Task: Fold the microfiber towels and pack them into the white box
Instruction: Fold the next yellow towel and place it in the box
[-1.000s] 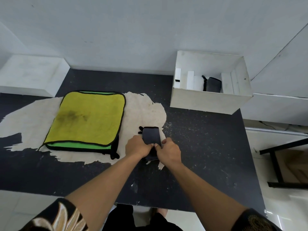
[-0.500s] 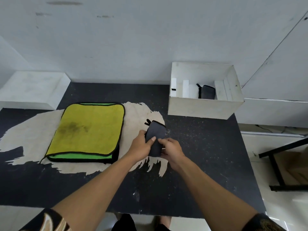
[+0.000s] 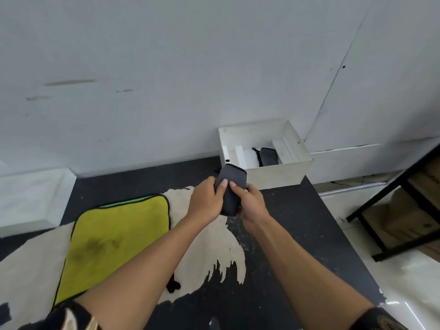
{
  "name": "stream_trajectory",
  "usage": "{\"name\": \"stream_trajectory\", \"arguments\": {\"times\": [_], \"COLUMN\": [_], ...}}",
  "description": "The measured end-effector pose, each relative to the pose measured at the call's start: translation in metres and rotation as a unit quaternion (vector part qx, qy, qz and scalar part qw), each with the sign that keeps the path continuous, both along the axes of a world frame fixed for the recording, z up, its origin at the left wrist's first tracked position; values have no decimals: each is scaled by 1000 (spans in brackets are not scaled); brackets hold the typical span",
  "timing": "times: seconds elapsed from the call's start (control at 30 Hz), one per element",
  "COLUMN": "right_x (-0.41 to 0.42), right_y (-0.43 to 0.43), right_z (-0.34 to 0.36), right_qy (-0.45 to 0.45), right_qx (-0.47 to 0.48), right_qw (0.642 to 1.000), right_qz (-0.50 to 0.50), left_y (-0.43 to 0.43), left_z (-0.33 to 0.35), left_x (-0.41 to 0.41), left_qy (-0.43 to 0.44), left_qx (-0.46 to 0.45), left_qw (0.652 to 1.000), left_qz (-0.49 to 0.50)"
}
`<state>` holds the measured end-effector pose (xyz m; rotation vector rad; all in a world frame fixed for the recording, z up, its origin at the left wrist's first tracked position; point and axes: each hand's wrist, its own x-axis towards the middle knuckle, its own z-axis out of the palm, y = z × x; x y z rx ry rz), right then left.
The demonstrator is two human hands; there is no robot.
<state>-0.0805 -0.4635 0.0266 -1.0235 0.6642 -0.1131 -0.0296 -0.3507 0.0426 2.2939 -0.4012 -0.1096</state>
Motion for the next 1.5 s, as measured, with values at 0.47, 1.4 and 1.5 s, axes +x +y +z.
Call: {"name": "stream_trajectory", "arguments": {"times": [0.47,1.4,1.5], "right_x": [47,231,228], "right_y": [-92,-240,-240], "right_z": [58,-48,-64], "right_qy": [-31,197,222], "right_qx": [-198,-545,-599], "right_qw": [980,724,650], "right_qz": [-21,374,412], "left_y": [-75,-207,-203], "left_z": [52,-46,-51], "left_x": [50,175,173], "left_qy": [27,234,193], "left_qx": [45,250,331], "left_qw": [993,938,921], "left_qz": [-103,-57,-77]}}
